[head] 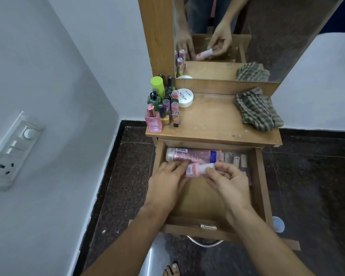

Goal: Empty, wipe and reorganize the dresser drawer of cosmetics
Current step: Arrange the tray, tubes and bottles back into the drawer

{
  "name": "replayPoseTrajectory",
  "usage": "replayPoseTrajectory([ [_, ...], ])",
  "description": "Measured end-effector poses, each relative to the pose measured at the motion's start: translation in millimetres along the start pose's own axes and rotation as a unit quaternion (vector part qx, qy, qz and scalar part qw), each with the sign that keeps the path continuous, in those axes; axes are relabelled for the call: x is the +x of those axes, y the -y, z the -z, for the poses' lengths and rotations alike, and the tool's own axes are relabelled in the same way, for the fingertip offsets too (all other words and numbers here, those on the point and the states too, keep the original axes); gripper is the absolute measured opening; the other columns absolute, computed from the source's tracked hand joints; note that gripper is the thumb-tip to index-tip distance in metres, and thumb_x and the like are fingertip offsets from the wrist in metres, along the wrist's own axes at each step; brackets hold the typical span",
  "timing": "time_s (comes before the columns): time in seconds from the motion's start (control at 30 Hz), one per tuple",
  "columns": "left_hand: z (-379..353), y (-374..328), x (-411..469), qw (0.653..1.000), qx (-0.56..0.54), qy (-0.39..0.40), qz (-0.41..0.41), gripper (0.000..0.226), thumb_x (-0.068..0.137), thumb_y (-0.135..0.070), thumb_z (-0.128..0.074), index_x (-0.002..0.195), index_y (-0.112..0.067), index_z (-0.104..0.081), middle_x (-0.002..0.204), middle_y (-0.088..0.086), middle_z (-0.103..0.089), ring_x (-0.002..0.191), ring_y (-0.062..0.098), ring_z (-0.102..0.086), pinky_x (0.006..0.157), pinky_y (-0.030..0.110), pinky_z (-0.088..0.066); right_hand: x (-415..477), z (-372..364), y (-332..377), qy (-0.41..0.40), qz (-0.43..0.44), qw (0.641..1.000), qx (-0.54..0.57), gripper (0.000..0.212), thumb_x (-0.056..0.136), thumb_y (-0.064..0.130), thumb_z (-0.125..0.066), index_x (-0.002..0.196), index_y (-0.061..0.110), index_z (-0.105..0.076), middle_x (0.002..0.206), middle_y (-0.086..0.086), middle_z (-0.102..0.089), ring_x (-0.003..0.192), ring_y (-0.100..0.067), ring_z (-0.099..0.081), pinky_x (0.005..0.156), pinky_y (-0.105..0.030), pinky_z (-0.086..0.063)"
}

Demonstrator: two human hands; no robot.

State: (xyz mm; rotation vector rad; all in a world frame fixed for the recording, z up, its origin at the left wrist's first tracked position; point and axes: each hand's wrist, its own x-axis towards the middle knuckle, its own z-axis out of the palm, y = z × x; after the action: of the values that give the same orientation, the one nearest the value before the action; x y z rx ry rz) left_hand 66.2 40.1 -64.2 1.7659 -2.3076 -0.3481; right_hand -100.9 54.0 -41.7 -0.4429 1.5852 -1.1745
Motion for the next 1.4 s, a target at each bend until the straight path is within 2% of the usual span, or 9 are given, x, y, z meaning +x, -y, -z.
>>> replayPoseTrajectory([
  [0.1, -7.9, 9.7, 2.1, 0.992, 0.101, 0.068, 0.006, 0.047, 0.107, -0.037, -0.043, 0.153, -0.033, -0.039, 0.145, -0.008, -0.051, 0.132, 0.016, -0.043, 0.084, 0.033, -0.052, 9.6, -5.5, -26.3, 0.01, -0.026, 0.999, -0.021, 0.021, 0.086, 0.002, -0.077, 0.102, 0.011, -0.067, 0.091, -0.014, -0.077, 0.089, -0.028, -0.076, 0.078, -0.036, -0.063],
  [0.33, -2.5, 13.0, 21.9, 0.965, 0.226, 0.134, -0.003, 0.031, 0.104, -0.018, -0.047, 0.133, -0.019, -0.057, 0.135, 0.003, -0.056, 0.132, 0.021, -0.044, 0.08, 0.036, -0.054, 36.0, -15.5, -55.2, 0.012, 0.034, 0.969, -0.243, 0.016, 0.088, 0.024, -0.079, 0.084, 0.027, -0.064, 0.088, 0.0, -0.075, 0.077, -0.024, -0.075, 0.074, -0.049, -0.063],
  [0.5, -2.8, 12.5, 24.6, 0.962, 0.233, 0.14, 0.009, 0.031, 0.104, -0.016, -0.047, 0.132, -0.018, -0.058, 0.136, 0.004, -0.055, 0.133, 0.022, -0.044, 0.081, 0.037, -0.054, 40.7, -16.5, -59.2, -0.026, 0.115, 0.911, -0.395, 0.014, 0.089, 0.036, -0.075, 0.098, 0.026, -0.072, 0.081, 0.015, -0.065, 0.079, -0.006, -0.062, 0.073, -0.021, -0.048],
  [0.77, -11.0, 15.9, 29.3, 0.961, 0.225, 0.158, 0.007, 0.032, 0.101, -0.013, -0.049, 0.133, -0.015, -0.057, 0.137, 0.005, -0.054, 0.132, 0.024, -0.045, 0.08, 0.037, -0.054, 33.9, -13.0, -46.0, -0.032, 0.122, 0.878, -0.462, 0.014, 0.091, 0.037, -0.071, 0.093, 0.023, -0.072, 0.089, 0.004, -0.075, 0.09, -0.018, -0.07, 0.079, -0.033, -0.056],
  [0.87, -7.1, 20.6, 27.7, 0.971, 0.181, 0.157, -0.003, 0.04, 0.096, -0.025, -0.062, 0.135, -0.019, -0.054, 0.138, 0.001, -0.052, 0.131, 0.021, -0.046, 0.082, 0.037, -0.054, 21.6, -17.4, -22.3, -0.037, 0.187, 0.877, -0.441, 0.009, 0.09, 0.035, -0.072, 0.09, 0.026, -0.071, 0.085, 0.009, -0.075, 0.084, -0.014, -0.071, 0.077, -0.029, -0.056],
  [1.0, 4.0, 17.8, 11.5, 0.998, 0.032, 0.015, 0.053, 0.038, 0.09, -0.047, -0.067, 0.119, -0.023, -0.067, 0.12, -0.003, -0.064, 0.114, 0.02, -0.059, 0.075, 0.039, -0.058, -3.9, -52.7, 43.0, -0.004, 0.356, 0.872, -0.337, 0.012, 0.089, 0.03, -0.073, 0.1, 0.026, -0.073, 0.089, 0.012, -0.07, 0.078, -0.008, -0.067, 0.075, -0.032, -0.057],
  [1.1, 9.3, 13.2, 4.8, 0.983, -0.057, -0.125, 0.123, 0.032, 0.083, -0.044, -0.072, 0.101, -0.019, -0.068, 0.101, -0.002, -0.065, 0.093, 0.025, -0.063, 0.064, 0.038, -0.051, -19.0, -93.3, 94.6, 0.043, 0.47, 0.806, -0.358, 0.026, 0.09, 0.04, -0.067, 0.114, 0.031, -0.067, 0.095, 0.014, -0.062, 0.083, -0.006, -0.059, 0.068, -0.03, -0.05],
  [1.2, 16.8, 10.2, 6.3, 0.956, -0.139, -0.189, 0.177, 0.04, 0.084, -0.047, -0.077, 0.114, -0.024, -0.063, 0.109, -0.006, -0.061, 0.096, 0.018, -0.062, 0.071, 0.038, -0.054, -19.8, -125.8, 125.4, 0.058, 0.498, 0.74, -0.449, 0.03, 0.093, 0.04, -0.064, 0.121, 0.029, -0.063, 0.103, 0.008, -0.058, 0.093, -0.017, -0.058, 0.063, -0.03, -0.038],
  [1.4, 32.7, 1.0, 21.3, 0.901, -0.236, -0.277, 0.236, 0.061, 0.081, -0.05, -0.08, 0.131, -0.028, -0.053, 0.125, -0.01, -0.054, 0.114, 0.01, -0.057, 0.091, 0.036, -0.055, -2.3, -146.1, 129.6, 0.084, 0.486, 0.68, -0.542, 0.015, 0.093, 0.032, -0.062, 0.1, 0.021, -0.068, 0.095, 0.002, -0.058, 0.094, -0.025, -0.06, 0.064, -0.032, -0.035],
])
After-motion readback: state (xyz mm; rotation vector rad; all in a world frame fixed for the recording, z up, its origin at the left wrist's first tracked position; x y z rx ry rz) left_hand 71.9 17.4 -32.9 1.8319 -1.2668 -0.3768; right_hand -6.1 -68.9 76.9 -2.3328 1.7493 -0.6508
